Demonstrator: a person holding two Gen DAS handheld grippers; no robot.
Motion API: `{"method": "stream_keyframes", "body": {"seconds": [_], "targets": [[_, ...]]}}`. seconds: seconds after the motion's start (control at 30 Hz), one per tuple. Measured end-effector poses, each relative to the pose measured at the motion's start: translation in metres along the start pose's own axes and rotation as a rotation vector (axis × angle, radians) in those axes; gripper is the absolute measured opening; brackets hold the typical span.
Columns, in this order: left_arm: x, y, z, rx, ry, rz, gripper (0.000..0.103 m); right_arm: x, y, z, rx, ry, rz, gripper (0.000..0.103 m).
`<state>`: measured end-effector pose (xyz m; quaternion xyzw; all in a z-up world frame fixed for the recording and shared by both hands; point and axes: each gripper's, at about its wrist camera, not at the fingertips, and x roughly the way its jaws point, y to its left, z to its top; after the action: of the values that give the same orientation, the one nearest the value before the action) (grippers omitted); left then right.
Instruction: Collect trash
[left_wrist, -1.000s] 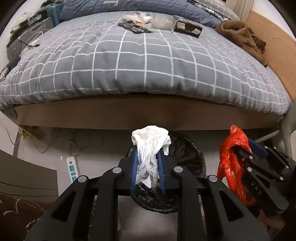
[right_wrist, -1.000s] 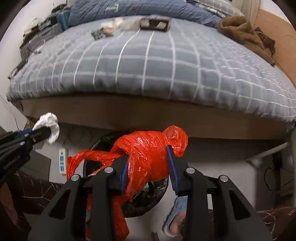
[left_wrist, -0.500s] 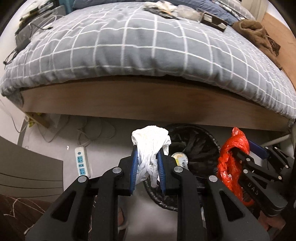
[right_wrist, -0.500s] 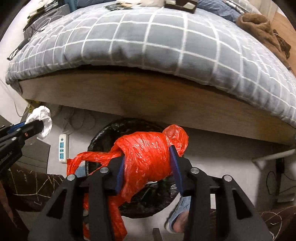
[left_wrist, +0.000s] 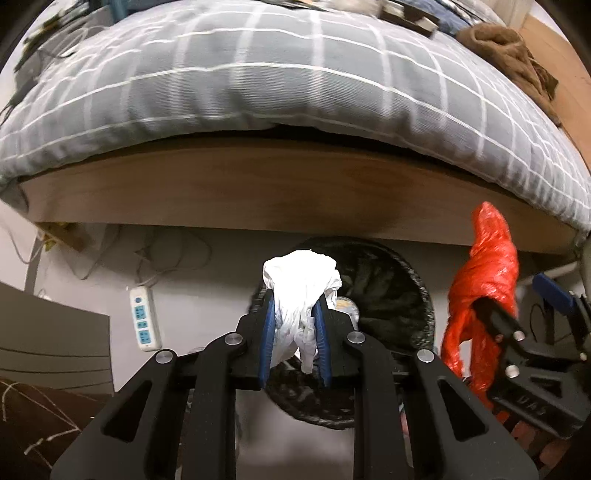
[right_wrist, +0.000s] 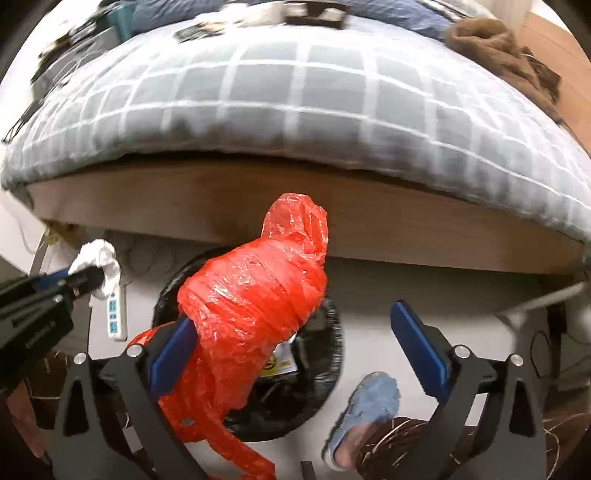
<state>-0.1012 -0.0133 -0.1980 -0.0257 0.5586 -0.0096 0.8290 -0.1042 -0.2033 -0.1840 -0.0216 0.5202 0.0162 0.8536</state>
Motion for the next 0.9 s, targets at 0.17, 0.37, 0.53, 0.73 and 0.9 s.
{"method": "stream_keyframes", "body": {"seconds": [0.17,0.37,0.53,0.73,0.9], "targets": [[0.011,-0.032,0.002,0.031,0.023,-0.024,0.019,-0.004,-0.036,-0.004,0.053,0.005,-0.038,0.095],[0.019,-0.06,-0.003,0.069,0.045,-0.048,0.02,-0.004,-0.061,-0.011,0.099,0.024,-0.075,0.095],[0.023,-0.068,-0.006,0.094,0.044,-0.037,0.023,-0.004,-0.063,-0.007,0.106,0.019,-0.076,0.095],[0.026,-0.062,-0.009,0.087,0.044,-0.037,0.068,-0.004,-0.06,-0.002,0.116,0.013,-0.063,0.095],[0.02,-0.05,-0.007,0.074,0.012,0.002,0.085,-0.005,-0.054,0.004,0.095,-0.006,-0.063,0.095]]}}
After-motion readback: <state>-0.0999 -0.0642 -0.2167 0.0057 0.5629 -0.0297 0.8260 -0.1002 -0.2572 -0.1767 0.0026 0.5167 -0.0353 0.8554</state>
